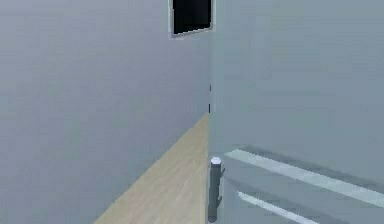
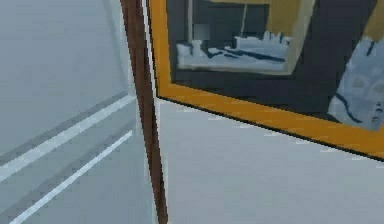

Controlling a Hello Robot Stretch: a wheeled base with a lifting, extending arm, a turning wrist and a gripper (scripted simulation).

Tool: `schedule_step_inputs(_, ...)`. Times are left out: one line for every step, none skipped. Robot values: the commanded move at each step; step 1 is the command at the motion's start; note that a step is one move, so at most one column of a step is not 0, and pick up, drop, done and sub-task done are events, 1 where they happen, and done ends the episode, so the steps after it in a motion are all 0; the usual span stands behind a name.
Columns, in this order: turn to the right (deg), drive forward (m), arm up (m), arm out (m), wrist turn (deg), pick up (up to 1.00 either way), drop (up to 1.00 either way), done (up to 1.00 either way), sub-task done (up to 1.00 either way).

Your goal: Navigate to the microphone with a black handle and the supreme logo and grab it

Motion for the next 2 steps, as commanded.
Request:
schedule_step_inputs(0.0,0.3,0.0,0.0,0.0,0.0,0.0,0.0,0.0)
schedule_step_inputs(-3.0,0.0,0.0,0.0,0.0,0.0,0.0,0.0,0.0)
